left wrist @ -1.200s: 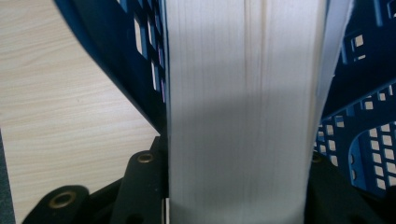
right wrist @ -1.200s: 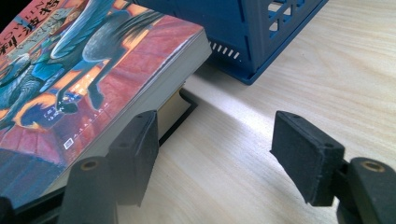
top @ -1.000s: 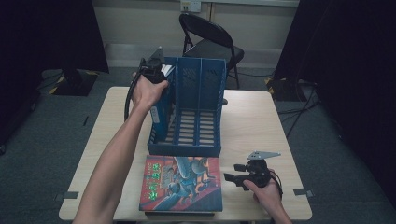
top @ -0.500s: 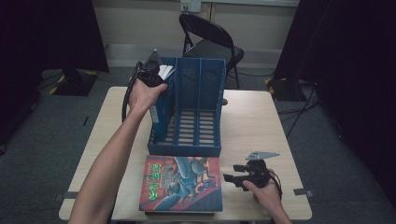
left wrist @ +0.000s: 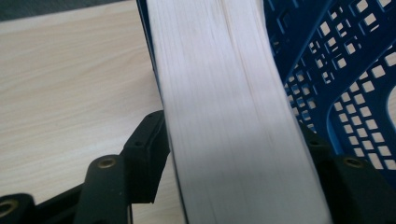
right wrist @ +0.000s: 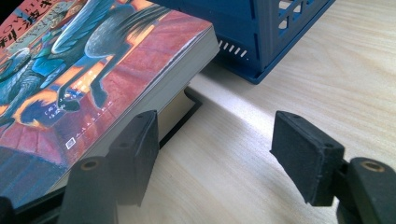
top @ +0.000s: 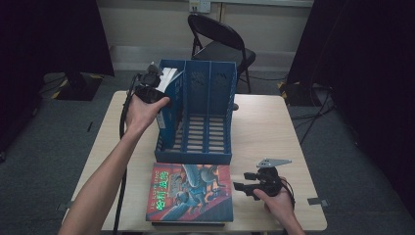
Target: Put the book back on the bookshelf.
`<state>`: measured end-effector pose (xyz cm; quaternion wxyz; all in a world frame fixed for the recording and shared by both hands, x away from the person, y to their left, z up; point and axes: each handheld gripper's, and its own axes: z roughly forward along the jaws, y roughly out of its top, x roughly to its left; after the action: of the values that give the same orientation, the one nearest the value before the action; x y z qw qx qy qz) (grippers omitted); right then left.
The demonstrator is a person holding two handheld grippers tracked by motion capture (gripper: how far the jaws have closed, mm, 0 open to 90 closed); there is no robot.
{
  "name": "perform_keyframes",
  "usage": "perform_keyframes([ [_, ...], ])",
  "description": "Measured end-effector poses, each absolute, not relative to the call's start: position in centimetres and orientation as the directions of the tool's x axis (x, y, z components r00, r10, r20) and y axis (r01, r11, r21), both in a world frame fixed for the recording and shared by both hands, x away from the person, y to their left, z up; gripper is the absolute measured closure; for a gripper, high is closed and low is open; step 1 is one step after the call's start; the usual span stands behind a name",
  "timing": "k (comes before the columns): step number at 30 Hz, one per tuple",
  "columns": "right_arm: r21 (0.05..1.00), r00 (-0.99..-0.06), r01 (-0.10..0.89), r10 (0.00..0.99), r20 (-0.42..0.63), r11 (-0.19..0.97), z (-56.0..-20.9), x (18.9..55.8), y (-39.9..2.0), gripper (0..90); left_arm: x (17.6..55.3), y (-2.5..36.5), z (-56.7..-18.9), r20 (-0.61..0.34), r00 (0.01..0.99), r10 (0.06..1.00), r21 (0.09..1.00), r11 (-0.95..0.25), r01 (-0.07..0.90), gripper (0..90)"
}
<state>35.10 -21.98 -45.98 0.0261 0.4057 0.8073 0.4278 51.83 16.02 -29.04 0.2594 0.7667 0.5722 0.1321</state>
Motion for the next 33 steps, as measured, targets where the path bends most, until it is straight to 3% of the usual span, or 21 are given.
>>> perform_keyframes([
  [9,0.713,-0.672,0.63,0.676,0.303,0.307,-46.0,35.1,-21.9,31.8,50.7,16.5,-30.4,-0.116,0.33,0.937,0.575,-0.207,0.792,42.9],
  [19,0.711,-0.673,0.63,0.676,0.299,0.313,-46.0,35.1,-21.7,31.8,48.9,17.3,-32.5,-0.145,0.357,0.923,0.679,-0.169,0.714,48.2],
  [26,0.711,-0.673,0.629,0.678,0.297,0.313,-46.0,35.1,-21.6,31.8,47.9,17.4,-33.4,-0.097,0.382,0.919,0.727,-0.197,0.657,49.3],
  [33,0.717,-0.672,0.625,0.68,0.293,0.308,-45.9,35.1,-21.7,31.7,46.4,18.0,-34.8,-0.11,0.392,0.914,0.7,-0.209,0.683,49.8],
])
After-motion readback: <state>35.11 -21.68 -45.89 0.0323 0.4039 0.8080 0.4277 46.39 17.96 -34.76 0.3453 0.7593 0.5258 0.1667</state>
